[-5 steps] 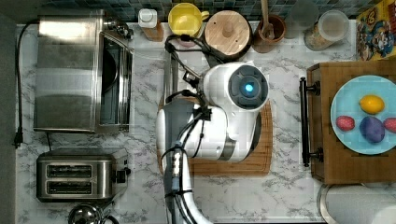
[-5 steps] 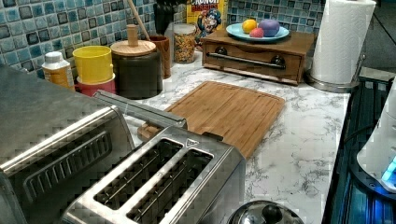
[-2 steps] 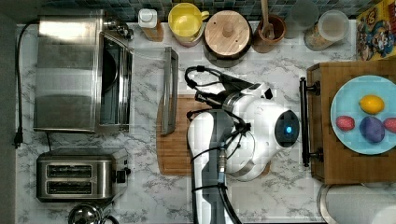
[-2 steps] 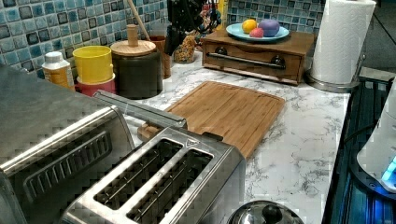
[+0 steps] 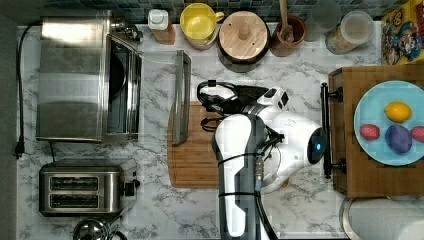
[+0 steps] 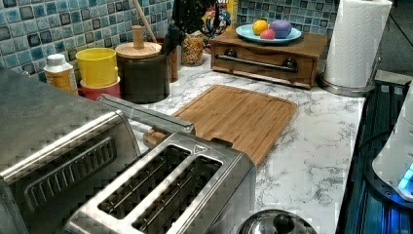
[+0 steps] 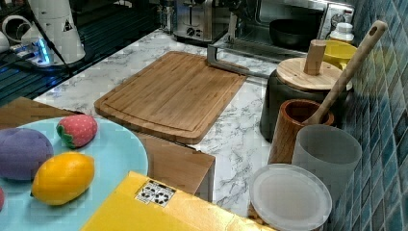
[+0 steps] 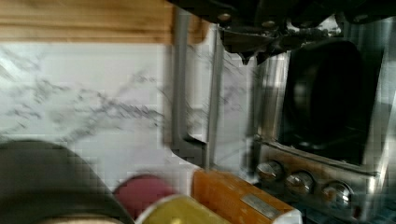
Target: Close the oven.
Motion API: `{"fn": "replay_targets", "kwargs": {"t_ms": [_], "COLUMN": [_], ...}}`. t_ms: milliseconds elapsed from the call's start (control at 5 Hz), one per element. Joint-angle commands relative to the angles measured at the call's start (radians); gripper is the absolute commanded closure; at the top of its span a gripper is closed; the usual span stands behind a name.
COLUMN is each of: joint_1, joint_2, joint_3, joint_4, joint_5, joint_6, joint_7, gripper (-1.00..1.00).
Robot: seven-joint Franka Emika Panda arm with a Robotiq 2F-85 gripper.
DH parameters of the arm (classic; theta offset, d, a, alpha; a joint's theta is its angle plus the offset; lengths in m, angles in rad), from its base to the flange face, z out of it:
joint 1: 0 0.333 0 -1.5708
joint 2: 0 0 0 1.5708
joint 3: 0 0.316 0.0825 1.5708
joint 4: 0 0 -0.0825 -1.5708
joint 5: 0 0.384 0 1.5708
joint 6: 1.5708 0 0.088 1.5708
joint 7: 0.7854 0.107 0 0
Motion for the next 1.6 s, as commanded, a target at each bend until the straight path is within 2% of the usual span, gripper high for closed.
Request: {"fn": "replay_targets", "kwargs": {"t_ms": [200,400,600,800,1000,1200,1400,1600], "joint_1": [-0.01,-0.011,-0.037,-0.011,0.043,0.067,0.053,0.048], "joint_2": [0.189,0.23,0.229,0.223,0.279,0.339,0.343,0.354], "joint_3": [-0.001,0.003,0.017,0.03,0.026,0.041,0.07,0.081], "joint_4": [0.115,0.142,0.141,0.123,0.163,0.203,0.208,0.233], "joint_5": [0.075,0.084,0.201,0.289,0.224,0.182,0.253,0.251], "joint_6": [-0.005,-0.019,-0.068,-0.028,0.001,0.016,0.02,0.001], "joint_7": [-0.092,-0.095,-0.194,-0.27,-0.237,-0.196,-0.226,-0.209], "gripper": [1.0,1.0,1.0,1.0,1.0,1.0,1.0,1.0]}}
